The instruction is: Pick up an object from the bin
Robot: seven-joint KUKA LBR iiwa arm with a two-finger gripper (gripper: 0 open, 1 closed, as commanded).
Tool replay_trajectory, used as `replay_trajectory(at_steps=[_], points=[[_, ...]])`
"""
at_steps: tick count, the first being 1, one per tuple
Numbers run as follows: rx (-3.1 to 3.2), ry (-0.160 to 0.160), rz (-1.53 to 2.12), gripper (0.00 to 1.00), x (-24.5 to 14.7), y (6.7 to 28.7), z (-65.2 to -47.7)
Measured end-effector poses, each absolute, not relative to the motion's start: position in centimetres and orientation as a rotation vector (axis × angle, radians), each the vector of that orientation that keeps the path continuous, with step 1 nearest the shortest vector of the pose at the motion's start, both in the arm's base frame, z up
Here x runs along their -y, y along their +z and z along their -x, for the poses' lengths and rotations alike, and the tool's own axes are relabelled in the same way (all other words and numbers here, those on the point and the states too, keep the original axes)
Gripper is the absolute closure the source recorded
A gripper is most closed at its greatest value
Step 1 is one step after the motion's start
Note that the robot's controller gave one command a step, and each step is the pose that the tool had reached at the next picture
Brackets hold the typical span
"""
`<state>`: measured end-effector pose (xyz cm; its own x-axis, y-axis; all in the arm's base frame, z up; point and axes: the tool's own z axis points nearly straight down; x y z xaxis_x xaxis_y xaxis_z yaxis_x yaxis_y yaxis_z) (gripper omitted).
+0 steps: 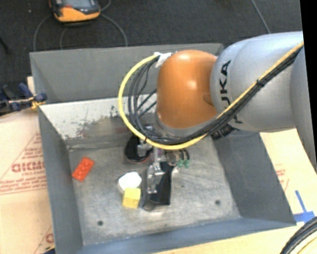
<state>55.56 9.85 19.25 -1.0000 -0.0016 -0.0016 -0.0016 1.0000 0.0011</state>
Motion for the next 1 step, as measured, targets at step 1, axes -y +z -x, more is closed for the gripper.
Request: replay_trajectory(at_steps=[1], points=[[-3.118, 0.001, 0.265, 0.00, -9.00, 15.64, -55.70]])
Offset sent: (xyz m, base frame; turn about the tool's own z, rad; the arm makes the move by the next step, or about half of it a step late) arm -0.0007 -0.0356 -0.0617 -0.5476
